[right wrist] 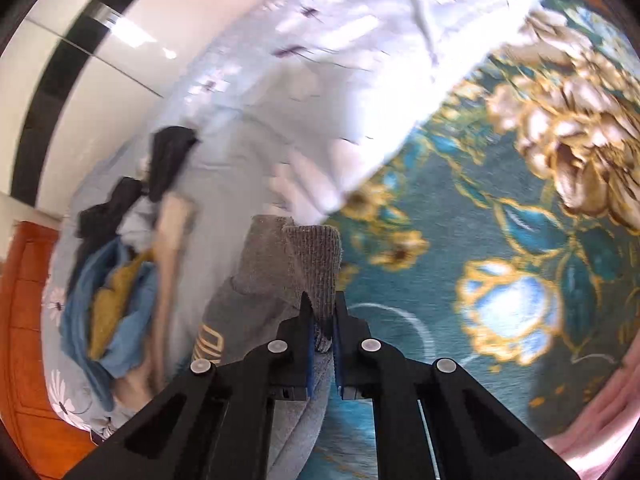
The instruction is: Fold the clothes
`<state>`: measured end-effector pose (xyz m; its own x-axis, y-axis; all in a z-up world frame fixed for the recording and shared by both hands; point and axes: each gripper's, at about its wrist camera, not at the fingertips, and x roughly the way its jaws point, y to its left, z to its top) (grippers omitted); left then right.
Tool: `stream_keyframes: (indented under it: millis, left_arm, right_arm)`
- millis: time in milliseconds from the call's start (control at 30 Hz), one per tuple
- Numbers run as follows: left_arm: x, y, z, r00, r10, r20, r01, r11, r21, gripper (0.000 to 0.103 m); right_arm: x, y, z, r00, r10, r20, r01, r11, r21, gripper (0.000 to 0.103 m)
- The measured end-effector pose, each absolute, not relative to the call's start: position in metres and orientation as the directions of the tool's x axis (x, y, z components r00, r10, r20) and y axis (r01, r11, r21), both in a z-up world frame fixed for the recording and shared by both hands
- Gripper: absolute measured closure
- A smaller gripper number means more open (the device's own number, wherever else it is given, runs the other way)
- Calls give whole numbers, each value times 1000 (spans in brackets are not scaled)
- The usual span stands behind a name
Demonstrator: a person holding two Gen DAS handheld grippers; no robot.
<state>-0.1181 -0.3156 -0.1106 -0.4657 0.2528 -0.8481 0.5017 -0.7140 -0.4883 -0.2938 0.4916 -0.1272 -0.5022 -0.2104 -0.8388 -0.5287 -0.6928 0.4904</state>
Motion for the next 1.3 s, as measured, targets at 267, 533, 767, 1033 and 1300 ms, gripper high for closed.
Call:
stream_keyframes:
  millis: [267, 533, 767, 1033, 1300]
  left_arm:
    - [-164, -315, -139, -349, 188, -918, 510, -784, -355, 36]
    - [-204, -320, -166, -331, 203, -921, 542, -758, -362, 36]
    - [-218, -322, -173, -353, 263, -898, 527, -737, -423, 61]
    - [-221, -326, -143, -474, 216, -854, 473, -755, -454, 94]
    - [-238, -321, -147, -375, 68, -925, 472, -845, -253, 91]
  right_arm:
    - [-270, 495, -160, -461, -191, -866, -573, -682, 455, 95]
    - [-274, 484, -149, -434, -171, -885, -539, -738, 407, 95]
    - [-271, 481, -159, -405, -183, -896, -544, -739, 397, 95]
    - [-268, 481, -167, -409, -195, -891, -564, -714, 415, 94]
    - [-264, 479, -165, -403, -193, -894, -563, -718, 409, 94]
